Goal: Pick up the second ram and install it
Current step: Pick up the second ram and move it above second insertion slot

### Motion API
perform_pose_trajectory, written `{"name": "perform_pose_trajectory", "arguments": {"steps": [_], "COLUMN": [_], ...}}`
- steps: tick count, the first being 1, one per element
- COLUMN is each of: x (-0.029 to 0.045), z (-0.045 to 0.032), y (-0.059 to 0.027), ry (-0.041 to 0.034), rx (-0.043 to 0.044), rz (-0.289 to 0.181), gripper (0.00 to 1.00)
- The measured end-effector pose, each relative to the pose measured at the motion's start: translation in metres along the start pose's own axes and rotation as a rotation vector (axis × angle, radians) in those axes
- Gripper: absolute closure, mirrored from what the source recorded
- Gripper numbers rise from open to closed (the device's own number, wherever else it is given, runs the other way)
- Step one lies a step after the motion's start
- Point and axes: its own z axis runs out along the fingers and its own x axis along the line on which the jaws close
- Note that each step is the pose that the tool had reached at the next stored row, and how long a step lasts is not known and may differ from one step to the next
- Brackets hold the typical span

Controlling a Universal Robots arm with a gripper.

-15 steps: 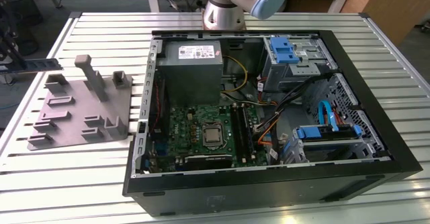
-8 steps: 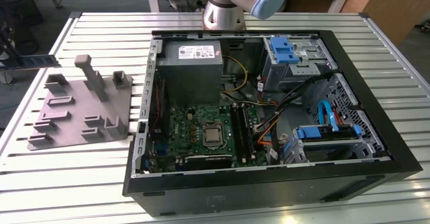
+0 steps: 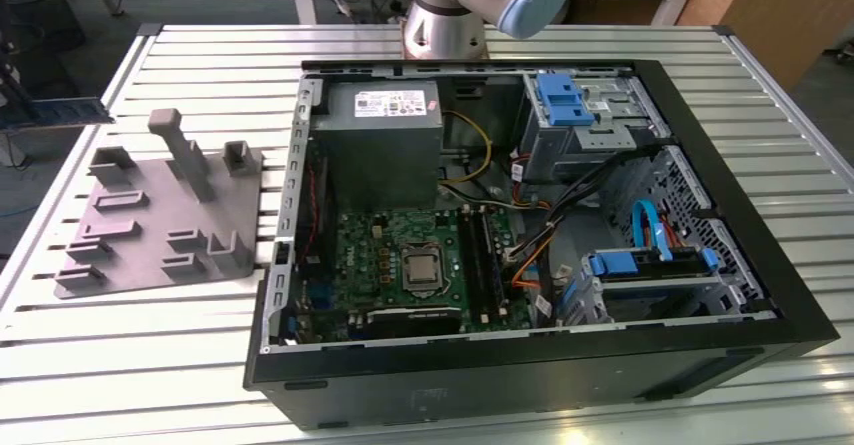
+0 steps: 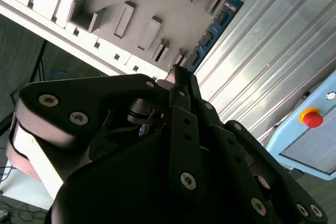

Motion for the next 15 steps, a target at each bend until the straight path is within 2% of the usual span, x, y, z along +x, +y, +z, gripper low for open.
{"name": "perform_pose_trajectory", "arguments": {"steps": [15], "x": [-0.0007], "z": [-0.0214], "y": [0.0005], "ry": [-0.0012], "rx": [-0.0001], "rz": [0.0], "gripper": [0.86]}}
